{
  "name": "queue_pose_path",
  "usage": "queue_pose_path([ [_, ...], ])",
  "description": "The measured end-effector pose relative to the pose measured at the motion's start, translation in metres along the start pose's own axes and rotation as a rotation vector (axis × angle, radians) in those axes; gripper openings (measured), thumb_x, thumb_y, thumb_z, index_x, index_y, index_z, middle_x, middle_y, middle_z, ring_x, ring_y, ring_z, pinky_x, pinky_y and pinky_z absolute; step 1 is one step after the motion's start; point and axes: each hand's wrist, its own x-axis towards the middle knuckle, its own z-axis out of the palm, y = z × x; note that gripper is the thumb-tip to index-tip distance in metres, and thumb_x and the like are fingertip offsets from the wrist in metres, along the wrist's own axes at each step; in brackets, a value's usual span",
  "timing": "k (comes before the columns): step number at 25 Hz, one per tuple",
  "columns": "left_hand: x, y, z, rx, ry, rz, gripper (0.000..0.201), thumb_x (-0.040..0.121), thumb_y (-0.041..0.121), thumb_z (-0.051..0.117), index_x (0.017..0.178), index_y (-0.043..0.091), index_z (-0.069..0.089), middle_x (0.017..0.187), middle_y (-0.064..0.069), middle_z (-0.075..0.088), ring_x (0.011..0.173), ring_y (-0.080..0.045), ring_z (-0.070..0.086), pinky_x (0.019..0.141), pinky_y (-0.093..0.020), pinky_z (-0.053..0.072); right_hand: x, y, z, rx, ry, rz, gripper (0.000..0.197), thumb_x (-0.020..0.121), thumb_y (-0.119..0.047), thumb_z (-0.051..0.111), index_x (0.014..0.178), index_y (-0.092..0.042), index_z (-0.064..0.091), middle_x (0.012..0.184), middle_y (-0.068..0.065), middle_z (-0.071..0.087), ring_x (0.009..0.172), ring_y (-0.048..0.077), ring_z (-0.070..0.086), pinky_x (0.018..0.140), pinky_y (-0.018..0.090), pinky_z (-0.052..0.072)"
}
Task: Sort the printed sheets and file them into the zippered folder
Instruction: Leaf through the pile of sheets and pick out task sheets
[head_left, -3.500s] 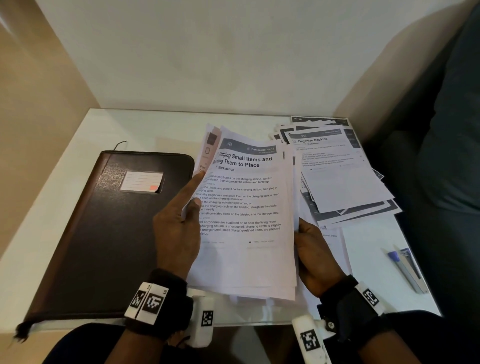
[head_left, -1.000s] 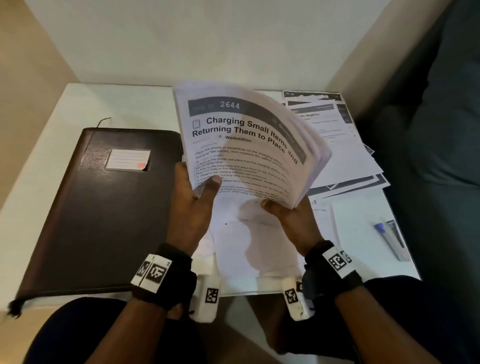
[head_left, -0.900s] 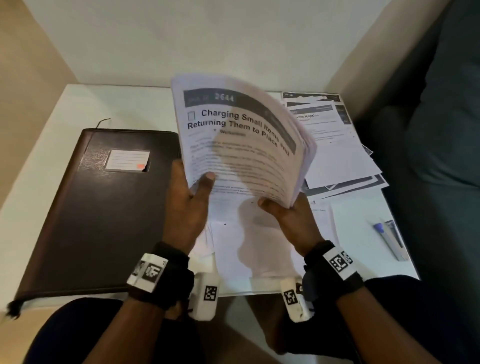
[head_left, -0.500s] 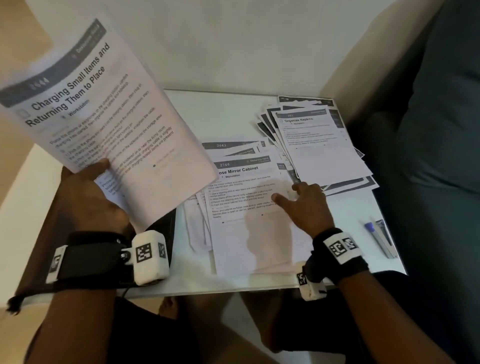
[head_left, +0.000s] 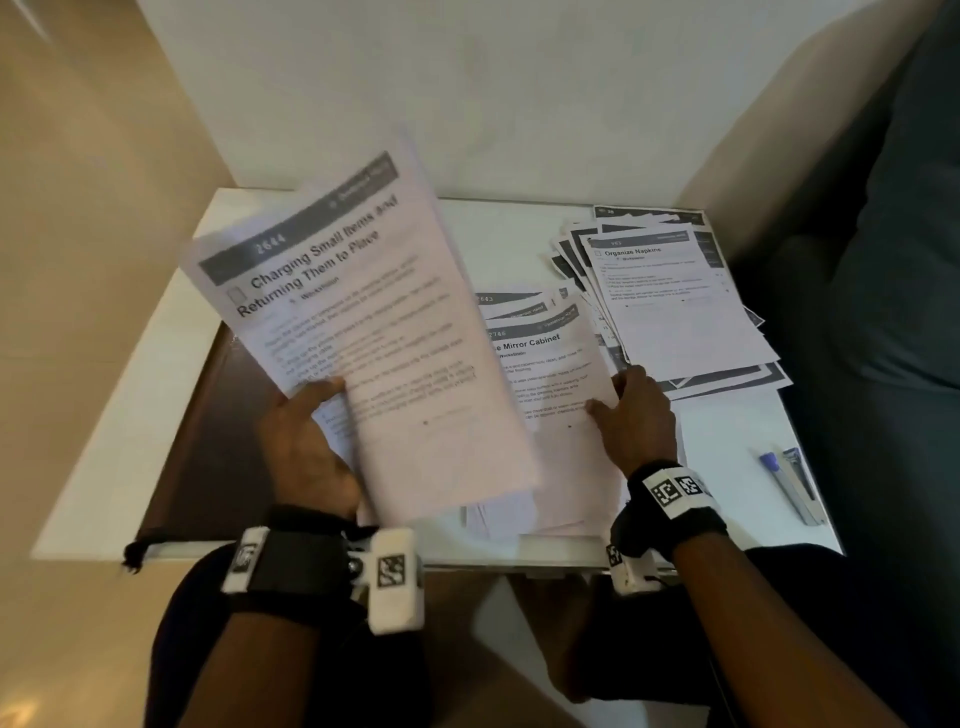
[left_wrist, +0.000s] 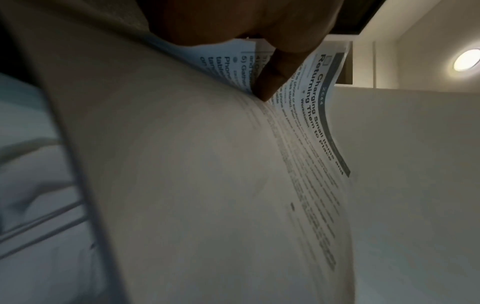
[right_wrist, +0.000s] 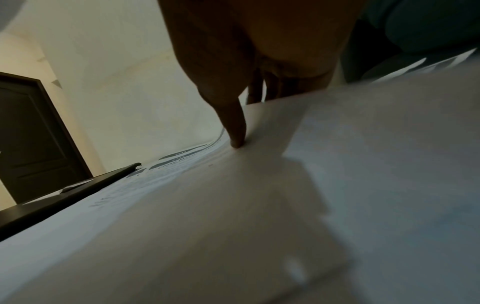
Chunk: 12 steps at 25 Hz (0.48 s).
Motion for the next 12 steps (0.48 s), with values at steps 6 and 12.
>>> queue_pose_path([
  [6,-0.068,-0.038,-0.017,-0.115,-0.101,-0.197,0.055,0.085,0.007,0.063,0.139,0.000,0.058,0.133,-0.024,0.064,0.119,-0.043,0.062,0.106,-0.056,0.050,-0.024,0.004,-0.032,0.128,0.033,-0.083,0.023,0.102,-0.027,0.058,0.107,-0.008,0.070,0.109,0.013,0.065,0.104,0.031,0.060,0.082,0.029,0.038],
  [12,-0.091,-0.037,-0.019,-0.178,-0.158,-0.366,0.031,0.101,0.011,0.038,0.127,0.009,0.055,0.085,-0.006,0.069,0.070,-0.021,0.070,0.067,-0.036,0.062,-0.070,-0.008,-0.072,0.299,0.003,-0.074,0.025,0.104,-0.013,0.048,0.118,-0.013,0.069,0.112,0.004,0.070,0.098,0.022,0.063,0.072,0.025,0.047],
])
